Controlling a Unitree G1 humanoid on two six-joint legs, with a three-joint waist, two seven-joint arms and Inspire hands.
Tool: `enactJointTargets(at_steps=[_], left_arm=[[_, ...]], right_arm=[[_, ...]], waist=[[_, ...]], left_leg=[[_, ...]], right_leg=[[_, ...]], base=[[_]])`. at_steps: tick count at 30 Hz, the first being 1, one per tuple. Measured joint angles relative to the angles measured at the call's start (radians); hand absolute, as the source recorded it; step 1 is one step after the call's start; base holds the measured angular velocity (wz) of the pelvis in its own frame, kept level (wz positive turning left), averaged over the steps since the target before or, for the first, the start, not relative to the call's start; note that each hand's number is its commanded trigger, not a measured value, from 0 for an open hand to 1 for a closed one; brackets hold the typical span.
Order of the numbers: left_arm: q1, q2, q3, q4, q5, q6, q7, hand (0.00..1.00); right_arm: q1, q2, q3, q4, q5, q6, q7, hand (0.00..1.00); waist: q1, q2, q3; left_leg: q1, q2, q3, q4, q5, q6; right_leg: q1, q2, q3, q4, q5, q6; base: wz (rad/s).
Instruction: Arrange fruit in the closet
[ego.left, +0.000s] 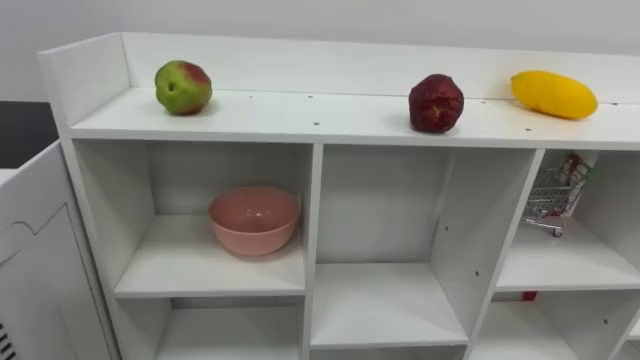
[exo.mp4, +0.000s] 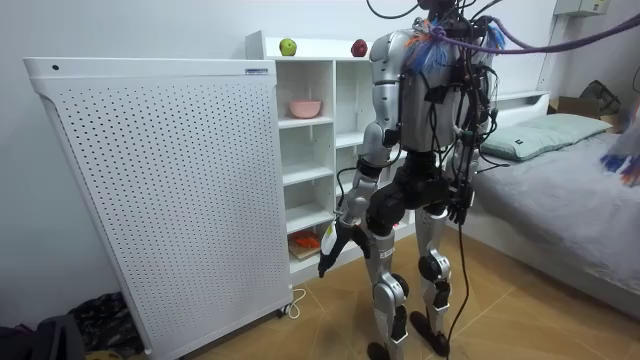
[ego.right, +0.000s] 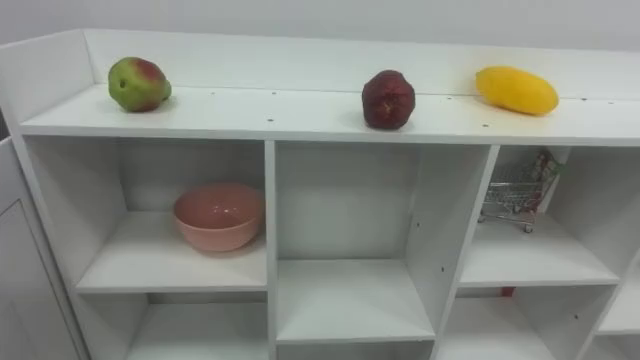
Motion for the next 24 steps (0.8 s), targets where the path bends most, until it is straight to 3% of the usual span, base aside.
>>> enactJointTargets(at_steps=[10,12,16,23,24], left_arm=[[-0.002,-0.001,0.001,0.0,-0.002,-0.008,0.001,0.0],[0.0,-0.001,0.011,0.0,0.0,-0.022,0.004,0.0],[0.001,-0.001,0.019,0.0,0.001,-0.035,0.022,0.0],[-0.002,0.001,0.024,-0.007,-0.007,-0.063,0.026,0.0],[-0.005,0.002,0.023,-0.006,-0.01,-0.075,0.027,0.0]], right_arm=[[0.001,0.004,0.0,-0.001,0.02,-0.003,-0.009,0.0],[0.002,0.01,-0.021,-0.001,0.021,-0.005,-0.012,0.0],[-0.002,0.013,-0.05,-0.011,0.024,-0.013,-0.028,0.0],[-0.011,0.014,-0.131,-0.125,0.07,-0.034,-0.114,0.0],[-0.02,0.013,-0.147,-0.144,0.075,-0.035,-0.126,0.0]], waist=[[-0.001,-0.003,0.0001],[-0.001,-0.01,0.0058],[-0.001,-0.01,0.006],[-0.002,-0.008,0.0035],[-0.001,-0.005,-0.0005]], left_leg=[[0.004,0.0,-0.001,0.002,0.0,0.0],[0.014,0.0,0.0,0.002,0.0,0.0],[0.019,0.001,-0.001,0.0,0.0,0.0],[0.017,0.002,0.003,0.001,0.0,0.0],[0.018,0.001,0.006,0.001,0.0,0.0]], right_leg=[[0.005,-0.001,-0.004,0.0,0.0,0.0],[0.013,0.0,-0.004,0.0,0.0,0.0],[0.016,0.0,-0.004,0.002,0.0,0.0],[0.007,0.001,-0.002,0.01,0.0,0.0],[0.008,0.0,-0.003,0.01,0.0,0.0]], base=[[0.0],[0.0],[-0.01],[-0.01],[0.0]])
